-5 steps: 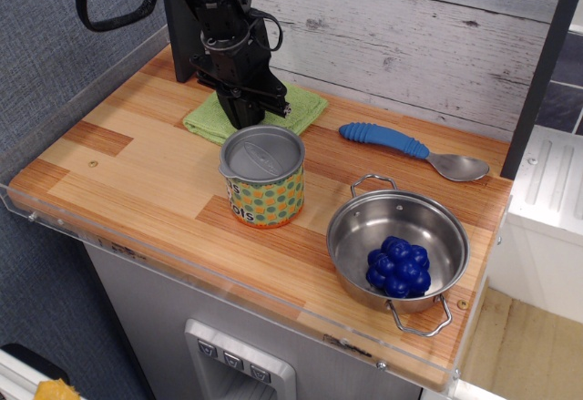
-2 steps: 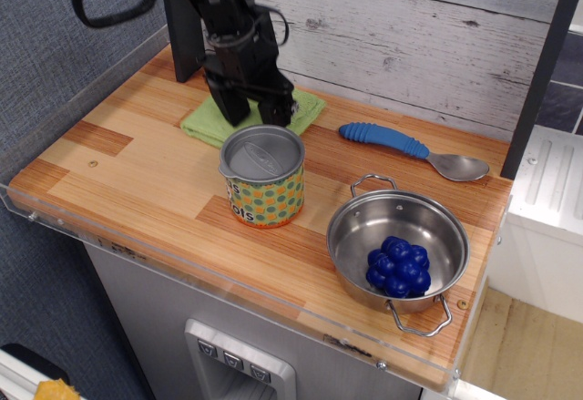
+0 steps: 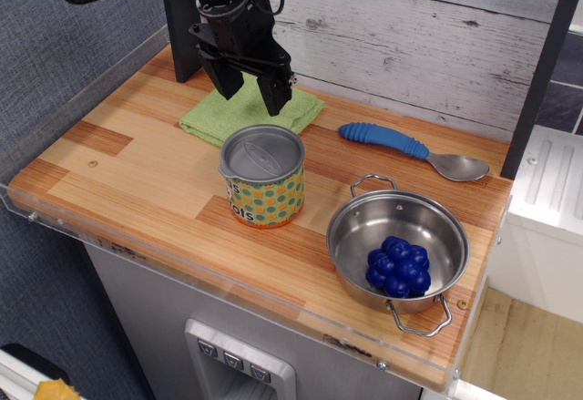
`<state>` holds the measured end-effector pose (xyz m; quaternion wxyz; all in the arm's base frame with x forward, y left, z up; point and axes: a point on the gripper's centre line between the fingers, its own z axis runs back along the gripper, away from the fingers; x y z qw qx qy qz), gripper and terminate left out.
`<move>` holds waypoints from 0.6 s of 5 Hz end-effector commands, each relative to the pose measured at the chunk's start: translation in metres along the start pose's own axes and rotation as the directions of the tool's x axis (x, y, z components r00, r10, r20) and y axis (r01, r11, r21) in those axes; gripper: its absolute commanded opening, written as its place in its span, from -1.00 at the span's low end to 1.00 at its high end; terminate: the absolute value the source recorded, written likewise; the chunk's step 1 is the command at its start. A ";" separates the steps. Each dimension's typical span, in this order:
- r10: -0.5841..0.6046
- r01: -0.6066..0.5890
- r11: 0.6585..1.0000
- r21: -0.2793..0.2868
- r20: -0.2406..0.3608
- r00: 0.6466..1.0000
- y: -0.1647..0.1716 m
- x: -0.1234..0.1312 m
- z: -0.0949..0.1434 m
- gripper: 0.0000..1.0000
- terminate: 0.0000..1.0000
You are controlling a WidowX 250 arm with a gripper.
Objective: Move green cloth to right above can
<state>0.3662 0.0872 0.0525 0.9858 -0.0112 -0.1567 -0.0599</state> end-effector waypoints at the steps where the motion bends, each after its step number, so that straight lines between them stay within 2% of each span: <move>1: 0.040 -0.039 0.999 0.019 -0.056 0.998 0.005 -0.005 0.045 1.00 -1.00; 2: 0.077 -0.071 0.996 0.055 -0.116 0.990 -0.001 -0.022 0.065 1.00 -1.00; 3: 0.127 -0.126 0.992 0.016 -0.091 0.988 -0.003 -0.042 0.081 1.00 -1.00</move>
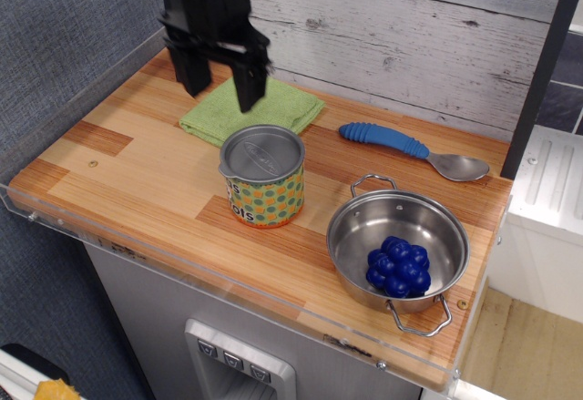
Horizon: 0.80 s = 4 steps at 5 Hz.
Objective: Move green cloth to right above can
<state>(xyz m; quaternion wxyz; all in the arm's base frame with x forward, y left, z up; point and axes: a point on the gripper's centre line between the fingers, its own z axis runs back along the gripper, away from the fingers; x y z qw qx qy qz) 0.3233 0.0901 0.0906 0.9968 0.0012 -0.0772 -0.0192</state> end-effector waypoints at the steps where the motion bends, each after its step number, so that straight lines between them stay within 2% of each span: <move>1: 0.059 -0.057 0.998 -0.019 0.079 0.995 -0.005 -0.040 0.035 1.00 -1.00; 2: 0.127 -0.129 0.991 0.043 0.061 0.990 0.002 -0.069 0.041 1.00 -1.00; 3: 0.228 -0.231 0.972 0.041 0.061 0.972 0.015 -0.095 0.048 1.00 -1.00; 4: 0.273 -0.276 0.959 0.062 0.051 0.961 0.019 -0.108 0.055 1.00 -1.00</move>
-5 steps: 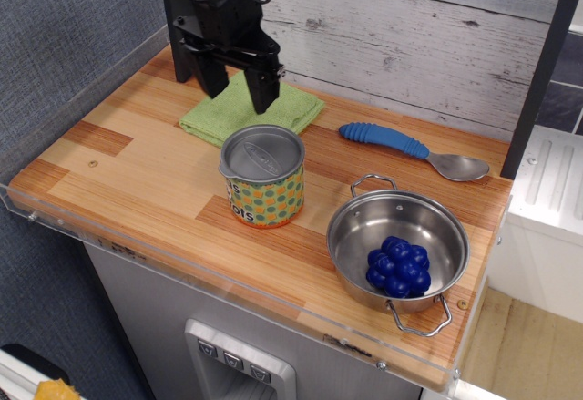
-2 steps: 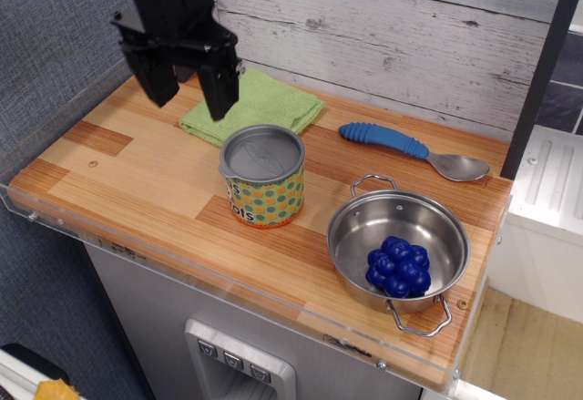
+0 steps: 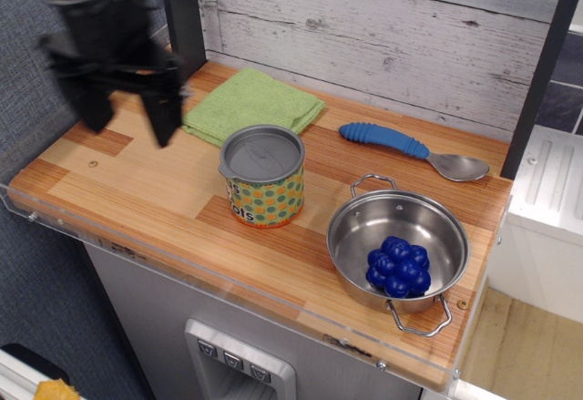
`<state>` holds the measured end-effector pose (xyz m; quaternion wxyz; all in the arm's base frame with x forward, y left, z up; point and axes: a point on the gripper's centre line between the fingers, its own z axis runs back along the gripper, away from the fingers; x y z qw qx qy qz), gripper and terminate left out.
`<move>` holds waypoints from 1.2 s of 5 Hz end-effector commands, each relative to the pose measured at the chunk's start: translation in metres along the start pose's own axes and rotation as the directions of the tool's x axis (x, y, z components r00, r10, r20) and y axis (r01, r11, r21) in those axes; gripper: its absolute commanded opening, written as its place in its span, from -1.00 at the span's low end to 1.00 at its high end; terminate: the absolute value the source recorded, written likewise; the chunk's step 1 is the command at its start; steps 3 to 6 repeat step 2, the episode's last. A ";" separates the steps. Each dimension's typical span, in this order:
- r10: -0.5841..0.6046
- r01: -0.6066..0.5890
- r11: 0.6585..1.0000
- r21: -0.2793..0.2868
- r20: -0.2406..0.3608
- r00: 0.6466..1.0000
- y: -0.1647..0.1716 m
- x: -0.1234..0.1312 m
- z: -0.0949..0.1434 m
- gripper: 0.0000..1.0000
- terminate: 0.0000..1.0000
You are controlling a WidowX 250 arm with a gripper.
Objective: Move green cloth to right above can
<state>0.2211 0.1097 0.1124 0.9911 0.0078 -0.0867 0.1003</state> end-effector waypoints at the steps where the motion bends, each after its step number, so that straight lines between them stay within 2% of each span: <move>1: 0.040 -0.041 0.999 0.033 0.027 0.999 0.006 -0.008 0.017 1.00 -1.00; 2: 0.040 -0.041 0.999 0.033 0.027 0.999 0.006 -0.008 0.017 1.00 1.00; 6: 0.040 -0.041 0.999 0.033 0.027 0.999 0.006 -0.008 0.017 1.00 1.00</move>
